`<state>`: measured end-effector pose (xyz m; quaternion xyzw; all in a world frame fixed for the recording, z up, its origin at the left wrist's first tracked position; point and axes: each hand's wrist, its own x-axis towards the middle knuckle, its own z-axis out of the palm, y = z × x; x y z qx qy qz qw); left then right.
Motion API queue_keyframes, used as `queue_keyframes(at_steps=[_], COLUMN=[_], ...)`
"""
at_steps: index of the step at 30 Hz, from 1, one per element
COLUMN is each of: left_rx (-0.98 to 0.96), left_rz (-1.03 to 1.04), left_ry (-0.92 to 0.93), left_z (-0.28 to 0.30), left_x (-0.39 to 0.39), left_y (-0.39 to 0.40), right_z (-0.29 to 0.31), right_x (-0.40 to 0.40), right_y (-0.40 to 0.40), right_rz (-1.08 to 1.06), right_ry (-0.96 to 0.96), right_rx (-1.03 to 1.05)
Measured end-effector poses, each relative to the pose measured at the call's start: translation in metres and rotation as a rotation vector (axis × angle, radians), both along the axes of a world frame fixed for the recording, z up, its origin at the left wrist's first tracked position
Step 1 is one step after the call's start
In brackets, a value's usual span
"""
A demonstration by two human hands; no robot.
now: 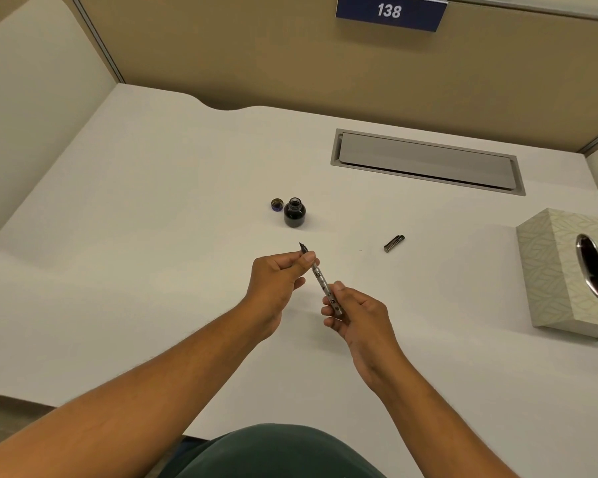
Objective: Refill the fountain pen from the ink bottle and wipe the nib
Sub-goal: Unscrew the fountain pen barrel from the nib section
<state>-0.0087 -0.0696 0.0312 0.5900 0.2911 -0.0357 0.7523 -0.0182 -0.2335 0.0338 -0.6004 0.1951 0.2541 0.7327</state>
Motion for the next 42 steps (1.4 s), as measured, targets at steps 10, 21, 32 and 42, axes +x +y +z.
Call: queue_keyframes(at_steps=[10,21,32,42], left_rx=[-0.017,-0.019,-0.102,-0.105], left_rz=[-0.021,-0.043,-0.024,-0.014], left_ry=[0.012,0.018,0.061,0.055], left_z=[-0.002,-0.002,-0.002,-0.001], left_x=[-0.002,-0.001,-0.003,-0.004], left_y=[-0.005,-0.003,-0.005,-0.005], right_z=[-0.001,0.005,0.004,0.005], right_x=[0.007,0.004,0.006,0.007], right_y=[-0.009,-0.008,-0.01,-0.013], right_rz=[0.119,0.135,0.102,0.102], right_ry=[0.106,-0.008,0.044,-0.026], right_rx=[0.076,-0.024,0.077,0.025])
